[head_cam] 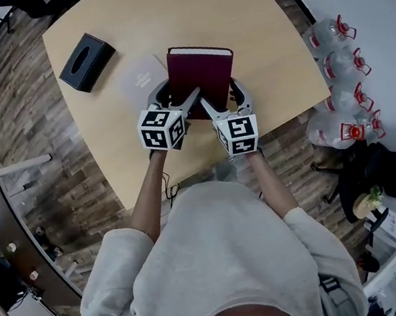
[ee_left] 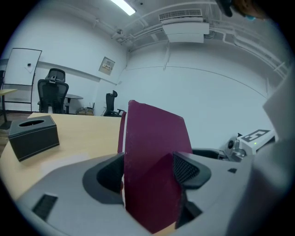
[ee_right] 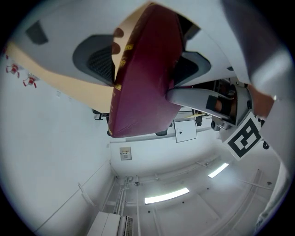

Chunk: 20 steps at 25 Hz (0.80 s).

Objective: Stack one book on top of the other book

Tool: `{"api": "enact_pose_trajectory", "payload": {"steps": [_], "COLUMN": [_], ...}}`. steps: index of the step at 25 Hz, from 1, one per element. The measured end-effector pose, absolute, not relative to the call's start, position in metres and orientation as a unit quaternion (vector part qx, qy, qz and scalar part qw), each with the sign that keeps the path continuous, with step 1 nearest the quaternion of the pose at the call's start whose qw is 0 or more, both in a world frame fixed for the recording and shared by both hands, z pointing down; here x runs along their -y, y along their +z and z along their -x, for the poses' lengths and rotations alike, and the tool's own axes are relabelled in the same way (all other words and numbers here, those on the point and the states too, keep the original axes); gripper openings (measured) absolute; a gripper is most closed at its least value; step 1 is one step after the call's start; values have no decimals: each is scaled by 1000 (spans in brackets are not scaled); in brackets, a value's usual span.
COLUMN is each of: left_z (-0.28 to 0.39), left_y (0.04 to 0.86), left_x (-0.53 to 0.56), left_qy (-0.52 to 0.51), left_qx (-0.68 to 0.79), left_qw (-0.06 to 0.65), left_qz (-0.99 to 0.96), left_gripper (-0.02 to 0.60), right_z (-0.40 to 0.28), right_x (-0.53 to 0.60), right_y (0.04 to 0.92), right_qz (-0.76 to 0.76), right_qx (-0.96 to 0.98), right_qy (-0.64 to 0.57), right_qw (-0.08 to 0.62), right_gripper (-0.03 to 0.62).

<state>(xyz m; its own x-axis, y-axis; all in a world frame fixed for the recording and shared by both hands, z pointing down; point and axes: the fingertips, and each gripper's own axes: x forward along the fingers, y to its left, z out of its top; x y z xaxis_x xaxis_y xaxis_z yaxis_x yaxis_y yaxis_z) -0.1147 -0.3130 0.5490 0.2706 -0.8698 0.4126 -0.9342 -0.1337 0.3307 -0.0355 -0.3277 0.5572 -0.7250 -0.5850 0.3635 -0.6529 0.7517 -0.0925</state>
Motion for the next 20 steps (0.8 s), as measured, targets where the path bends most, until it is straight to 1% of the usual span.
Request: {"api": "enact_pose_trajectory", "payload": {"steps": [20], "left_z": [230], "left_y": [541], "left_x": [211], "left_qy": [18], "left_qx": [721], "left_qw": [271], "left_qz": [-638], "left_gripper": [342], "right_z": [160], "right_x": [252], "right_y": [550], "right_qz": [-175], "right_qx": [966], "right_qy": [80], "right_qw": [170], "right_gripper": [397]}}
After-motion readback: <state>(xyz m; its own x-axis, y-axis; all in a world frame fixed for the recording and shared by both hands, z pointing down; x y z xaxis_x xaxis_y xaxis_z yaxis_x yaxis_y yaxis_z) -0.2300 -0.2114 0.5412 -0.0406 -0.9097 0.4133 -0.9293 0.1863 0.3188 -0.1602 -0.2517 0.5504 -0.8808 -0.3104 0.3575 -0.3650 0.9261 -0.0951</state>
